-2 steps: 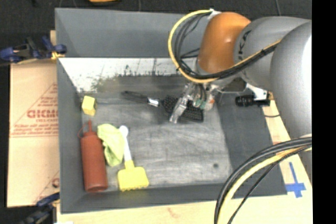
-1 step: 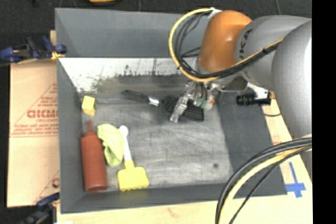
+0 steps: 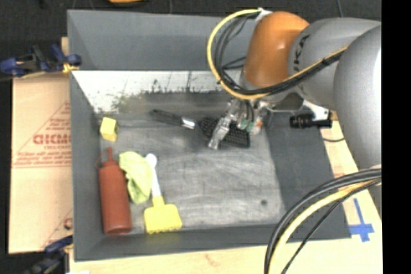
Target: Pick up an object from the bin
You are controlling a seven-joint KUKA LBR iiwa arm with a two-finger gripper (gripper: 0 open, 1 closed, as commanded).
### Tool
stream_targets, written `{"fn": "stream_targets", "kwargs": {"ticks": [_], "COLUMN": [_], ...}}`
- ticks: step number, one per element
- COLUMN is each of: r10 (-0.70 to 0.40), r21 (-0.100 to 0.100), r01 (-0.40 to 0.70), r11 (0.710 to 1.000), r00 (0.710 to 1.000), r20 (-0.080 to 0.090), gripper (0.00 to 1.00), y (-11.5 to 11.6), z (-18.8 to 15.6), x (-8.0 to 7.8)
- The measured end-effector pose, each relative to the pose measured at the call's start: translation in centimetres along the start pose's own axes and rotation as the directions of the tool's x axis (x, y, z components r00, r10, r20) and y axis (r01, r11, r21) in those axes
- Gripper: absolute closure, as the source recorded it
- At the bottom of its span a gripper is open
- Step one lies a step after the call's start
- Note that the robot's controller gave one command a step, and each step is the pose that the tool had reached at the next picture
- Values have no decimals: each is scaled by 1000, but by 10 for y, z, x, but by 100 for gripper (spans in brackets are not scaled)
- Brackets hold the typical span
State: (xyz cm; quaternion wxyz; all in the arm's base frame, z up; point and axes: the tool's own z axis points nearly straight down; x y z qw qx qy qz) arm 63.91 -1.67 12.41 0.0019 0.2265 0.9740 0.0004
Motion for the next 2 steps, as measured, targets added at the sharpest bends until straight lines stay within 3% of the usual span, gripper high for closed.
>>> {"fn": "stream_targets", "kwargs": {"ticks": [2], "r10": [-1], "r21": [3], "r01": [1], "r11": [1000], "r00": [1000], "r20": [-7], "gripper": [100], "y": [-1], "z": [-11], "x": [1]}}
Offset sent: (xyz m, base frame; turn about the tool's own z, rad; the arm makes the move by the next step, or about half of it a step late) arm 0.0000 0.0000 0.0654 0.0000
